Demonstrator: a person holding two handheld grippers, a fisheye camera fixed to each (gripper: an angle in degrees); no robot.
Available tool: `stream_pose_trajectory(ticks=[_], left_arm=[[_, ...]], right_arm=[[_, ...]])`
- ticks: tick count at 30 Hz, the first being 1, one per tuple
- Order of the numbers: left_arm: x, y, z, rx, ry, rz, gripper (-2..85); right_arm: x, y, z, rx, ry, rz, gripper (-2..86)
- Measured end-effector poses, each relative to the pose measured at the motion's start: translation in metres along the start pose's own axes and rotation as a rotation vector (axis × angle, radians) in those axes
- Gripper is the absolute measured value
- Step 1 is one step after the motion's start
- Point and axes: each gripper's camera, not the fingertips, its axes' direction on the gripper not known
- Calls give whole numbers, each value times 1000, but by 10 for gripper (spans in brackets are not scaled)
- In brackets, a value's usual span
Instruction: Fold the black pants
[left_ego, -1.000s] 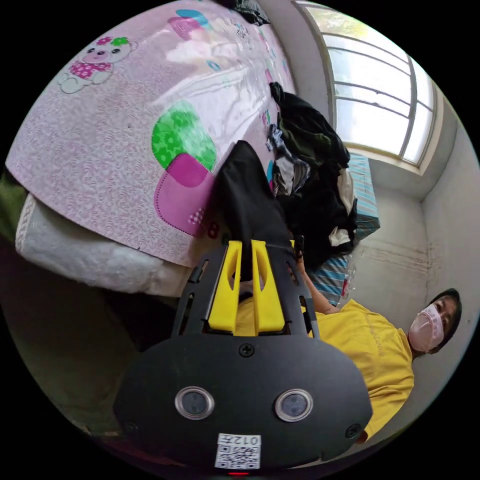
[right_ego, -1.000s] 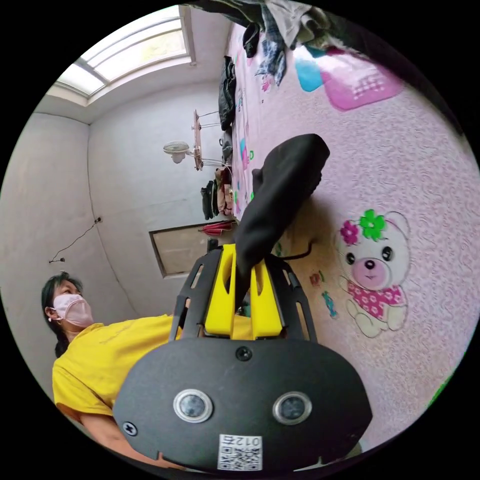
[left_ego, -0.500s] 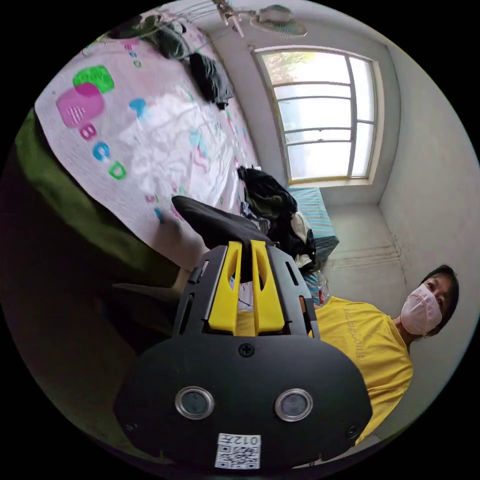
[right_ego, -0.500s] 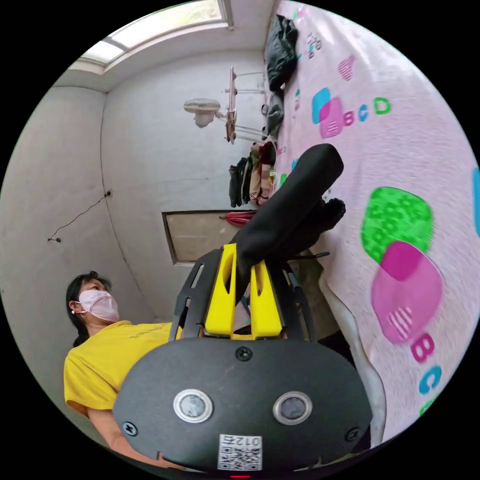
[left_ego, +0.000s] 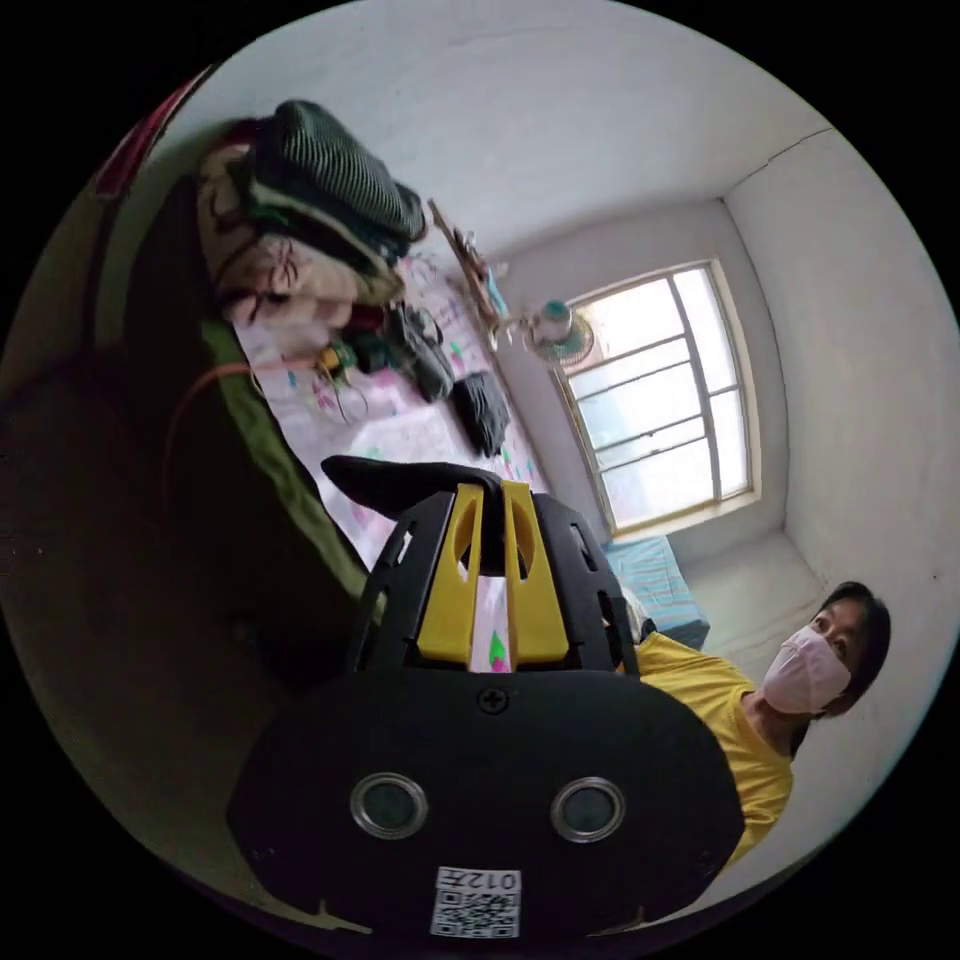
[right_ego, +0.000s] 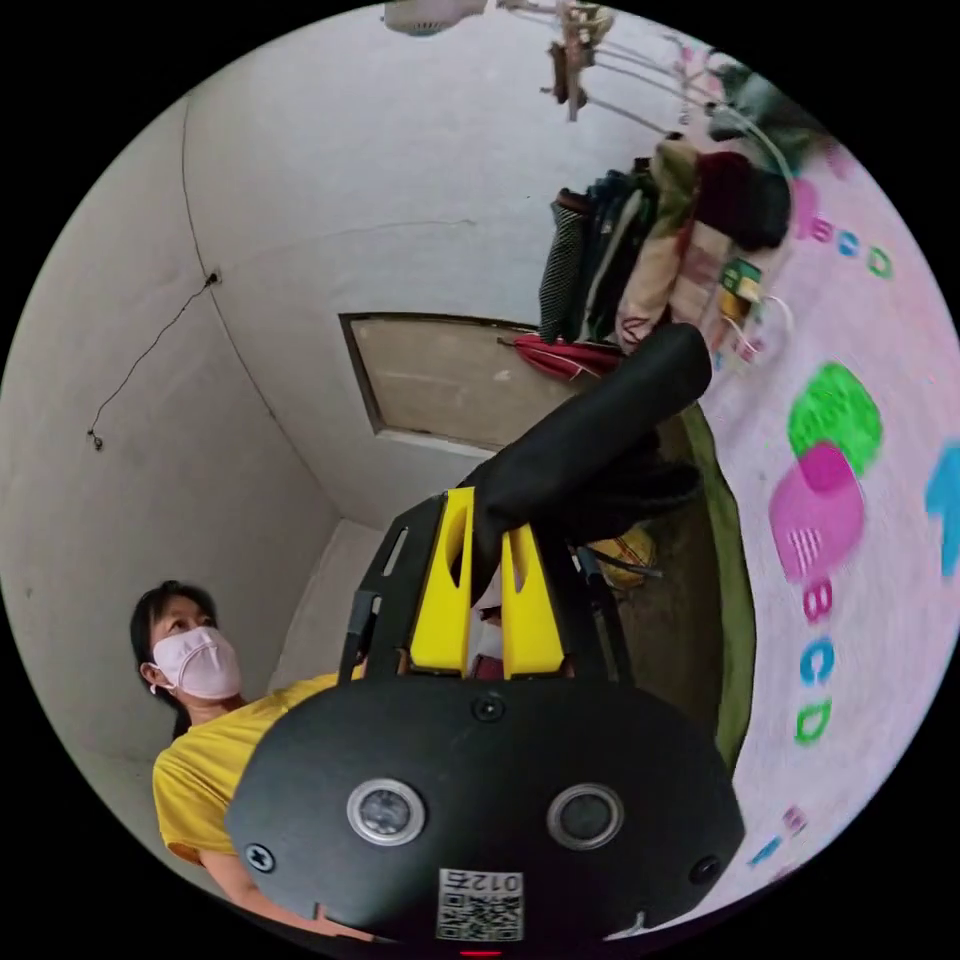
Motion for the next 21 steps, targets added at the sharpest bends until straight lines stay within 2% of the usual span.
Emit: stream_pose_trajectory(ticks=[8, 11, 13, 17, 19, 21], left_arm=[[-23, -259, -189, 249, -189, 176, 28], [-49, -342, -233, 300, -239, 204, 26], [-92, -378, -241, 280, -259, 135, 24], [-254, -431, -212, 123, -185, -129, 22], [-323, -442, -200, 104, -135, -239, 20], [-388, -450, -205, 203, -2, -314, 19]], right_arm=[[-66, -377, 220, -212, -57, -358, -5], [-73, -485, 279, -303, 62, -392, -4], [-56, -535, 309, -379, 196, -348, -4], [26, -605, 354, -491, 477, -116, -3], [52, -621, 364, -484, 486, -60, -3], [62, -635, 374, -455, 393, -56, -3]])
